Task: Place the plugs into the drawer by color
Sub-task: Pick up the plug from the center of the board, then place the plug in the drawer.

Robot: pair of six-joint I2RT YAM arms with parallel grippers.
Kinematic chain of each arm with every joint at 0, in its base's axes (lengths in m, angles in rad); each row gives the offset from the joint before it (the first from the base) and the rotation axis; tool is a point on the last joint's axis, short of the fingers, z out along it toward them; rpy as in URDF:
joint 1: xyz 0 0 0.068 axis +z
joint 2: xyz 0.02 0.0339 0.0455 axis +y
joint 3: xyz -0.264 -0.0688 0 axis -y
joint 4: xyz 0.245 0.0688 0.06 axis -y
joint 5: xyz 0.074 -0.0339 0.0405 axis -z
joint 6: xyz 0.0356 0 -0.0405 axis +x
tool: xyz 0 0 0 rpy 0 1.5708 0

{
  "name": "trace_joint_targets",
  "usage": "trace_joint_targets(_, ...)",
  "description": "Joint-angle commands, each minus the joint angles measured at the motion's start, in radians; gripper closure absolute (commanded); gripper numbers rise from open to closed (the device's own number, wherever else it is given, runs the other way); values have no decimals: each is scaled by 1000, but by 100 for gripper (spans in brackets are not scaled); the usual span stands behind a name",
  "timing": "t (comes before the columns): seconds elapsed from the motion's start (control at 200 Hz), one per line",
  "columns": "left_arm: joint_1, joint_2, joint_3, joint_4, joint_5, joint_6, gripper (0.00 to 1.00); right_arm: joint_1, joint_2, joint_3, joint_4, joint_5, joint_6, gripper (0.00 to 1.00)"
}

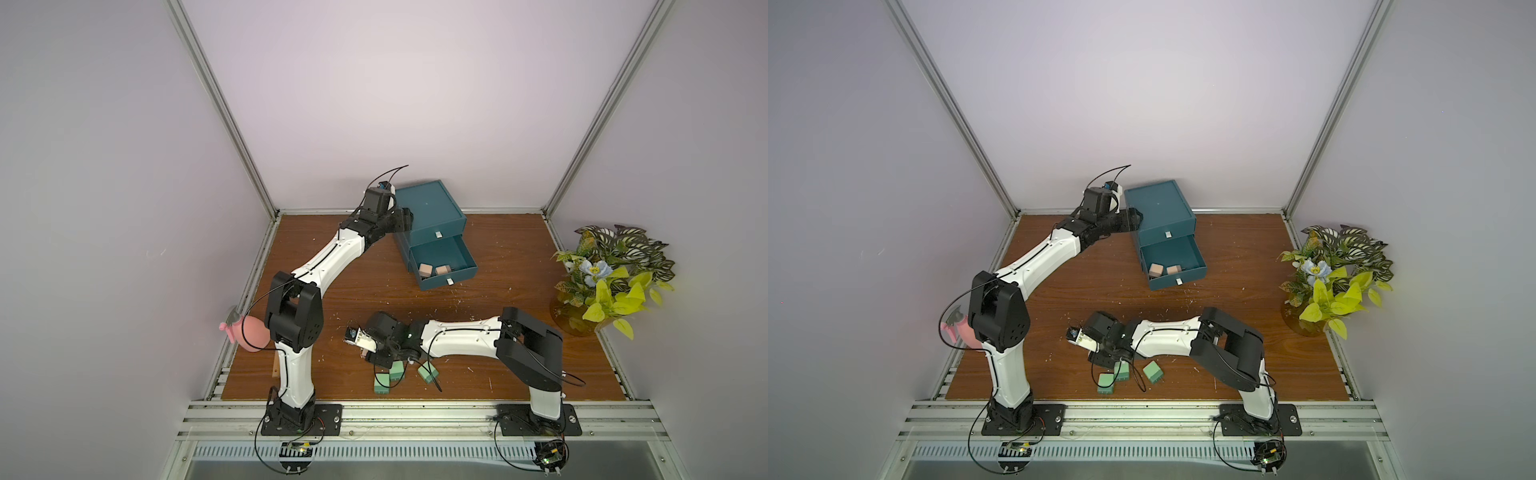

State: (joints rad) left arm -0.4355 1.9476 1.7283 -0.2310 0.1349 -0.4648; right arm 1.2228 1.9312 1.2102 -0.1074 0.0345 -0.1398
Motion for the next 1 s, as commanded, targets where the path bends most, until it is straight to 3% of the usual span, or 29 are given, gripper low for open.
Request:
trace_joint_targets(0.0, 9, 13, -30, -72, -6, 6, 21, 5, -75, 37, -13, 60, 32, 58)
trace_joint_targets(0.315, 9, 8, -30, -73, -15, 11, 21, -82, -214, -18, -18, 79, 113, 60)
trace_joint_targets(0.691, 8, 18, -26, -68, -2, 6, 21, -317, -449, -144, -58, 110, 143, 62)
trace_joint_targets(0.996, 8, 25, -25, -68, 3, 6, 21, -503, -538, -95, -117, 192, 140, 64)
